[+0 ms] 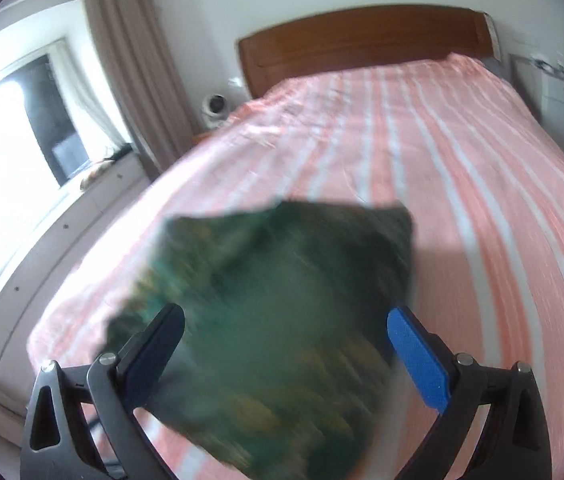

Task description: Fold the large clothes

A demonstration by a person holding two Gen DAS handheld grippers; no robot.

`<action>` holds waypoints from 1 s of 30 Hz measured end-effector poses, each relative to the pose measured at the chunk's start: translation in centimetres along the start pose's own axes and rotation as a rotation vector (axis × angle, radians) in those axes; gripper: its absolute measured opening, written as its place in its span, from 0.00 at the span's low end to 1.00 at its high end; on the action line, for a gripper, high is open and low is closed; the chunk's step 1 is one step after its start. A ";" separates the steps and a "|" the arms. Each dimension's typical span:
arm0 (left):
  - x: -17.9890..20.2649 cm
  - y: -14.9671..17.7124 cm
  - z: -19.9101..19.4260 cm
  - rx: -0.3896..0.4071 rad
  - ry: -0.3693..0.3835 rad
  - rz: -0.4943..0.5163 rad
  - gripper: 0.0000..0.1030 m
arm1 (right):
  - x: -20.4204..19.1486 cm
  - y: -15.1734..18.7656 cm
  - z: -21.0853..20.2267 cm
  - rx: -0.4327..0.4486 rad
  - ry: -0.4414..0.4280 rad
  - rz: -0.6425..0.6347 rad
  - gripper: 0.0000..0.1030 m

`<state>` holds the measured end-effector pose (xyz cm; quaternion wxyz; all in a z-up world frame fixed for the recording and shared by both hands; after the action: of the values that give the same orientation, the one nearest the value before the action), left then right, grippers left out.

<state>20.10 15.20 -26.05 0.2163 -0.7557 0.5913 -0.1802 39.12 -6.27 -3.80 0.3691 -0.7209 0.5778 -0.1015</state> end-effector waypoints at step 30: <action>-3.5 -8.9 -9.9 0.151 0.387 -0.178 0.98 | -6.1 -0.8 0.9 0.154 0.042 -0.057 0.99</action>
<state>21.28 19.32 -12.96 0.1381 -0.7380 0.5376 -0.3839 38.29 -0.29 -2.22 0.4082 -0.7041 0.5553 -0.1709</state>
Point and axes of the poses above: each gripper's, at about its wrist camera, not at the fingertips, and z roughly the way its jaws point, x to its right, y to its underside, the point moved 6 cm from there along z, roughly the way its jaws point, and after that the axes turned 7 degrees about -x, right-handed, at the moved point
